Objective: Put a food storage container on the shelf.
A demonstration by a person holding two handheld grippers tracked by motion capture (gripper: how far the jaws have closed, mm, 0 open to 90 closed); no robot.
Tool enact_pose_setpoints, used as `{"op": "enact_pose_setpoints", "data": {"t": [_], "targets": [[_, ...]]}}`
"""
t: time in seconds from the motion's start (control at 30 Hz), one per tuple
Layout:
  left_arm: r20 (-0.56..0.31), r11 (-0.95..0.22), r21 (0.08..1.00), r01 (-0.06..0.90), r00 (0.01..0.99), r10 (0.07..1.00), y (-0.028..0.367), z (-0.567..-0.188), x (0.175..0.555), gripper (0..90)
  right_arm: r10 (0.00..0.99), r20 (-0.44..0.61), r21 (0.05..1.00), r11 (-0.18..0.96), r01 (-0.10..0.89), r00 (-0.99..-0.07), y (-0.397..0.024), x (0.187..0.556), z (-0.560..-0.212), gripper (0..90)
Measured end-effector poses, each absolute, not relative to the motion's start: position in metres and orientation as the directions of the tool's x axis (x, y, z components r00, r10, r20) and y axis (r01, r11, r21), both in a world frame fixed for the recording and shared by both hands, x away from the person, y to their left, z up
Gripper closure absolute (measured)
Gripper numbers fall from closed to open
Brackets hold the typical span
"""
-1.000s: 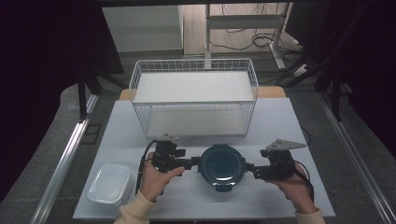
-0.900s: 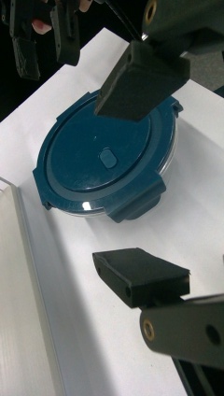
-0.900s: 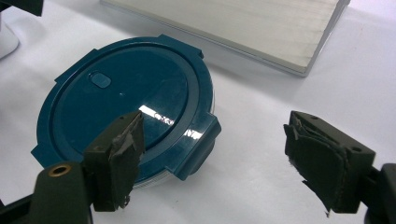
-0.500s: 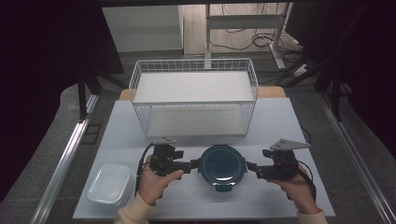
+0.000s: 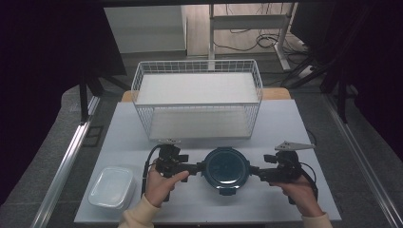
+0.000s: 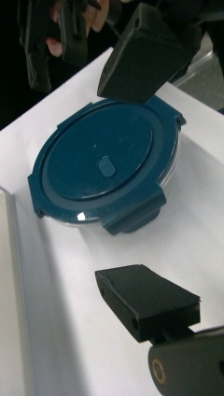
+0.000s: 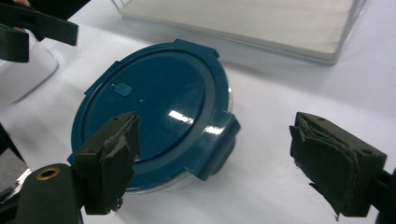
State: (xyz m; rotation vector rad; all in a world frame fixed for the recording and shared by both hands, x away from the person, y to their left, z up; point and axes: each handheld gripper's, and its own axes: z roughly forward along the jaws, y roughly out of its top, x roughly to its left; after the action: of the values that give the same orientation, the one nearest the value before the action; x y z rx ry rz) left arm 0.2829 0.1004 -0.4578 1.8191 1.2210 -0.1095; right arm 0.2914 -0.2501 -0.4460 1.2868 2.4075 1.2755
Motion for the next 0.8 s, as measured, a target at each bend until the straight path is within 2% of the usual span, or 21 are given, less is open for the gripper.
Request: {"op": "enact_pose_setpoints", "data": {"t": [0.07,0.17,0.4,0.53,0.7,0.8], "targets": [[-0.527,-0.087,0.621,0.779,0.497,0.689,0.099,-0.462,0.286,11.7,0.729,0.271,0.719,0.280,0.635,-0.628,-0.247,0.294,-0.449,14.0],[-0.592,-0.059,0.579,0.813,0.470,0.655,0.097,-0.469,0.291,11.5,0.722,0.321,0.694,0.261,0.671,-0.612,-0.245,0.299,-0.454,12.5],[-0.582,-0.091,0.560,0.824,0.469,0.664,0.088,-0.483,0.296,11.7,0.718,0.399,0.637,0.229,0.736,-0.570,-0.237,0.310,-0.470,9.8],[-0.644,-0.059,0.520,0.852,0.437,0.629,0.087,-0.493,0.300,12.9,0.719,0.441,0.610,0.200,0.767,-0.538,-0.234,0.315,-0.477,9.2],[-0.650,-0.064,0.489,0.870,0.412,0.639,0.087,-0.505,0.305,14.2,0.722,0.476,0.579,0.173,0.797,-0.502,-0.230,0.317,-0.483,9.2],[-0.651,-0.065,0.495,0.866,0.420,0.632,0.085,-0.505,0.305,18.1,0.721,0.491,0.566,0.162,0.808,-0.489,-0.228,0.318,-0.486,9.2]]}}
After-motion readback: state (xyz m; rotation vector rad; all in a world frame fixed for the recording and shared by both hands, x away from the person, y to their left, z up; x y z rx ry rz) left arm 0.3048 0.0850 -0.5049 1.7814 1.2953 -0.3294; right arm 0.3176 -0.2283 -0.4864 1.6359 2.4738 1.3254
